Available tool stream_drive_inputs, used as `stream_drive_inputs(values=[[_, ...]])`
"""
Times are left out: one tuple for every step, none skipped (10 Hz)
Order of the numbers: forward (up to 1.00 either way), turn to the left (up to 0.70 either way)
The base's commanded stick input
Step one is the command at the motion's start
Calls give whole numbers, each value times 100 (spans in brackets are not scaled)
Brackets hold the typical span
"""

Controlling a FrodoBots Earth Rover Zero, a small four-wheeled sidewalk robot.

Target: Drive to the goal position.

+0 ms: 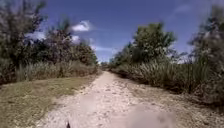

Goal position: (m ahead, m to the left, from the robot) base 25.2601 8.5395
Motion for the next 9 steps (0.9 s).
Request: stream_drive_inputs(values=[[70,0],[70,0],[70,0],[70,0],[70,0],[70,0],[70,0],[70,0],[70,0]])
